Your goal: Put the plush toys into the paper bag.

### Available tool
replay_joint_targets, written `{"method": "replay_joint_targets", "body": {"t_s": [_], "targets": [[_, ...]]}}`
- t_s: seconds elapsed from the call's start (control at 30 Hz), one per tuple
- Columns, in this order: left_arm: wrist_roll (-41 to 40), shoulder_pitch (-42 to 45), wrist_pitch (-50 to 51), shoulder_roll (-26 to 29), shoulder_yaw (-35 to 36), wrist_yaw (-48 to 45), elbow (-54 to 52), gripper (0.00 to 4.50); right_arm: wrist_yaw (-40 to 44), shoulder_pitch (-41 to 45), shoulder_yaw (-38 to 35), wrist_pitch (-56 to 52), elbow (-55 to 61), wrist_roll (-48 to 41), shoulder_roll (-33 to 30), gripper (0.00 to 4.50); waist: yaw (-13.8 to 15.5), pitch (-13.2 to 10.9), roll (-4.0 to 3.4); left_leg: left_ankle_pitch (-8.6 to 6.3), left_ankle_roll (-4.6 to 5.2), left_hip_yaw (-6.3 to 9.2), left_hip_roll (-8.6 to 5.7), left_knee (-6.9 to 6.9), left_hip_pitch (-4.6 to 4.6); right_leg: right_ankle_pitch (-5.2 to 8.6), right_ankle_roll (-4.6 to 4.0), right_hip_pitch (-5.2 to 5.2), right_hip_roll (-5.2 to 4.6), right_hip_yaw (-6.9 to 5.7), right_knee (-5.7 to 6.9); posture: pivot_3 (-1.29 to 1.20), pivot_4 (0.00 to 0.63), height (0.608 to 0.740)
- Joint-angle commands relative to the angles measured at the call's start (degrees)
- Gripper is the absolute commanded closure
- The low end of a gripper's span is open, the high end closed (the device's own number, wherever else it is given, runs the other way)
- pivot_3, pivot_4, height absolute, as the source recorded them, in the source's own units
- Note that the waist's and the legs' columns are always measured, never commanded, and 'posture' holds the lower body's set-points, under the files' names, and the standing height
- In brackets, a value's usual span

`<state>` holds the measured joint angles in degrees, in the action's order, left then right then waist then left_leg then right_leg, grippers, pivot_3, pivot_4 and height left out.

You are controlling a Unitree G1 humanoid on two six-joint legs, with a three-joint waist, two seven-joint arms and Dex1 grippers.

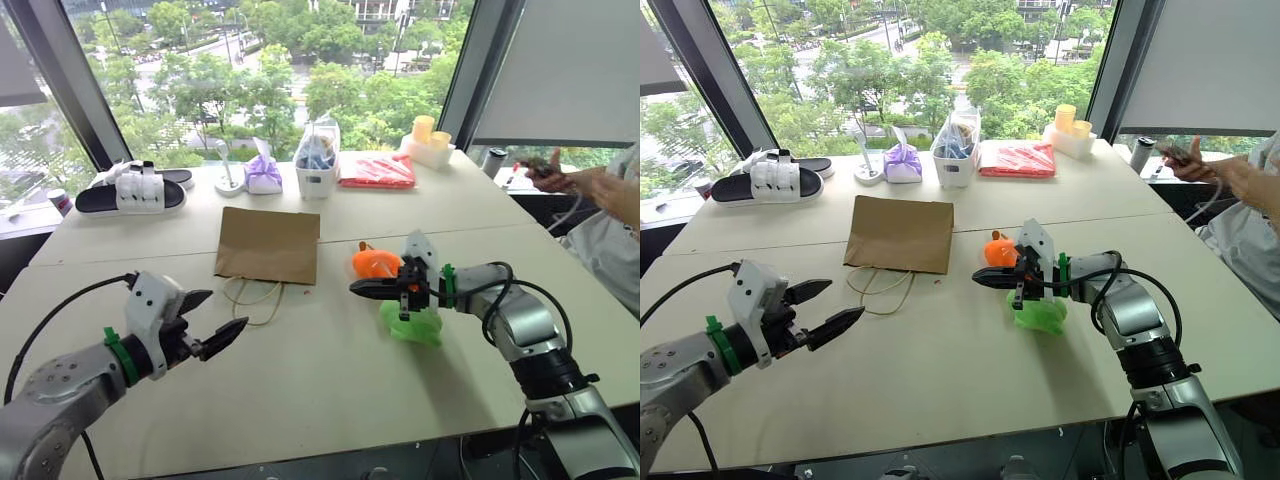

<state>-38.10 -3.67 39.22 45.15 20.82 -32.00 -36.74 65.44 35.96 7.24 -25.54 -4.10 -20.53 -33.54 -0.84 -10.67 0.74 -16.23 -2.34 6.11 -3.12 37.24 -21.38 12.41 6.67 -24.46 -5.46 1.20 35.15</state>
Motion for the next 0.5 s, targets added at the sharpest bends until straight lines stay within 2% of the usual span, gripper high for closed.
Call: {"method": "replay_joint_targets", "body": {"t_s": [0.03,0.13,0.2,0.33,0.5], "targets": [[9.4,0.3,-10.9,5.0,-0.4,-6.4,6.1,0.02,-0.4,0.1,-0.7,1.1,2.1,-0.5,0.7,4.50,0.0,0.0,-0.02,0.00,0.00,0.00,0.00,-0.01,0.00,0.03,-0.05,0.00,0.00,0.00,-0.01,0.00,0.150,0.740],[19.4,1.8,-24.2,9.6,-5.5,-12.2,14.8,0.02,-0.8,0.2,-0.7,1.6,2.1,-0.3,1.3,4.50,0.0,0.0,-0.04,0.00,0.00,-0.02,0.00,-0.02,0.00,0.04,-0.07,-0.01,0.00,0.00,-0.01,0.00,0.150,0.740],[23.3,4.4,-31.3,10.5,-8.6,-14.9,20.4,0.02,-1.1,0.0,-0.6,2.0,2.2,-0.2,1.5,4.50,0.1,0.0,-0.04,0.00,0.00,-0.03,0.00,-0.03,-0.02,0.04,-0.07,-0.02,-0.01,0.00,-0.03,0.00,0.150,0.740],[28.2,17.2,-42.3,6.8,-15.8,-17.7,35.1,0.02,-2.1,-0.9,-0.5,3.0,2.9,0.3,2.0,4.50,0.5,0.0,-0.03,0.01,-0.01,0.04,-0.04,0.01,-0.07,-0.08,0.13,-0.01,-0.04,-0.09,-0.04,0.00,0.150,0.740],[34.5,28.3,-53.6,3.7,-21.7,-20.0,50.3,0.02,-3.9,-2.5,-1.1,2.4,5.3,-0.3,1.9,4.50,-0.2,0.0,-0.03,0.01,-0.01,0.00,-0.05,-0.03,-0.08,-0.10,0.17,-0.12,-0.08,-0.07,0.03,0.00,0.150,0.740]]}}
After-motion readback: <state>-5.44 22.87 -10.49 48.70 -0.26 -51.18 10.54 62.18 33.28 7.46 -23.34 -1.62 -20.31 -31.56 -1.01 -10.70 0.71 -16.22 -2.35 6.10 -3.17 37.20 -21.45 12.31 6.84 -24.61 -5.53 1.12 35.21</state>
